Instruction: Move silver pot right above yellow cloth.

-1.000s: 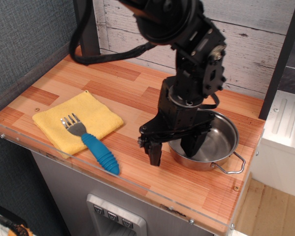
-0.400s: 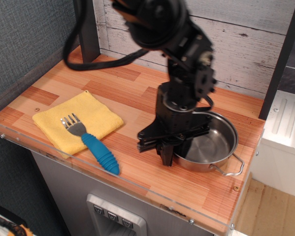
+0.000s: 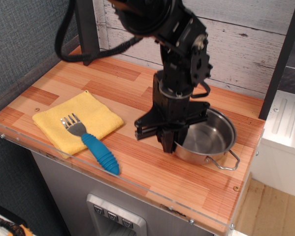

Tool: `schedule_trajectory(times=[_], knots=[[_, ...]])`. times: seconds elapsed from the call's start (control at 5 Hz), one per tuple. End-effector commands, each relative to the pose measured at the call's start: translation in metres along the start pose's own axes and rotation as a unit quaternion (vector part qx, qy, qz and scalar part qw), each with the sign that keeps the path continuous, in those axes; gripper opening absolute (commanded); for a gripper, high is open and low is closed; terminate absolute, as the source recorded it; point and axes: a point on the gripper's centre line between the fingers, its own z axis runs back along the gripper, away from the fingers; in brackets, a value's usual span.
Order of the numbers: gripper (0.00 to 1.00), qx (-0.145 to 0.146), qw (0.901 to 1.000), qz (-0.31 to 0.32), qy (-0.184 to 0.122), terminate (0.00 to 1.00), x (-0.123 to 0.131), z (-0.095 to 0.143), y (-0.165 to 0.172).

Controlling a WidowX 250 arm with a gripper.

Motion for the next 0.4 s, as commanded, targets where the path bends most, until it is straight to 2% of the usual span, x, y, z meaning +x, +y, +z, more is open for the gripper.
schedule_trajectory(times=[0.0,0.2], knots=[[0.0,-0.045,0.9939,0.099,-0.016,0.0,0.042,0.024,0.014],[0.0,-0.066,0.9864,0.149,-0.022,0.0,0.061,0.024,0.022]])
